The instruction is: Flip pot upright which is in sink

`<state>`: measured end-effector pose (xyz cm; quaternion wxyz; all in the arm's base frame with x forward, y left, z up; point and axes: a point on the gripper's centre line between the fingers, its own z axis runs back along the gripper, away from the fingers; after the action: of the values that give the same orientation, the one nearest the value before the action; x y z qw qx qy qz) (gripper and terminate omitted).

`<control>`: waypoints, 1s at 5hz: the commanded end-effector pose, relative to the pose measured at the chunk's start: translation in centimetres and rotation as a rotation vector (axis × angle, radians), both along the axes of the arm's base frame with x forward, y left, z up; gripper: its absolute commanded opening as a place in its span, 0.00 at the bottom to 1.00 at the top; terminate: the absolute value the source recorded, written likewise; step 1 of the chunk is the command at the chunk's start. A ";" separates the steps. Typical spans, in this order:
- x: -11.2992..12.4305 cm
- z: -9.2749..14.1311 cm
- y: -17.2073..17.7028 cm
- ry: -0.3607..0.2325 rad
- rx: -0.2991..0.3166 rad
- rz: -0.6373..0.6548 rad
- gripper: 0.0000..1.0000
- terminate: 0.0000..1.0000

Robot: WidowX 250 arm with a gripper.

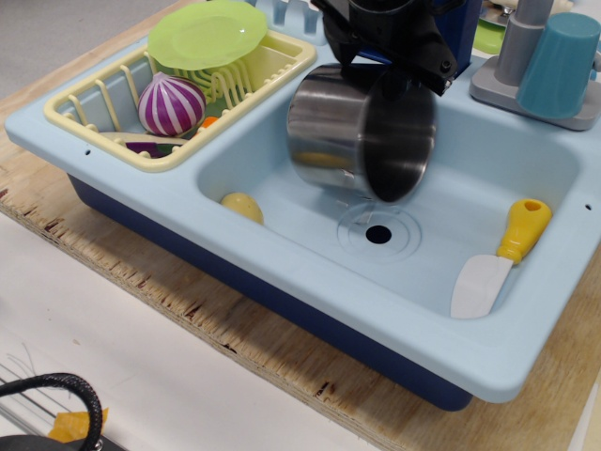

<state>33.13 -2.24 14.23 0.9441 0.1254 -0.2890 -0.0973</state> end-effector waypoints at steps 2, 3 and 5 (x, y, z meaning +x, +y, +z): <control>-0.2 -1.1 1.0 0.080 -0.086 0.098 0.00 0.00; -0.8 -0.1 0.5 0.078 -0.107 0.122 0.00 0.00; -1.5 3.0 -2.0 0.033 -0.459 0.186 0.00 0.00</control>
<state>31.23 -5.25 15.76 0.9494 -0.1520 -0.2644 0.0749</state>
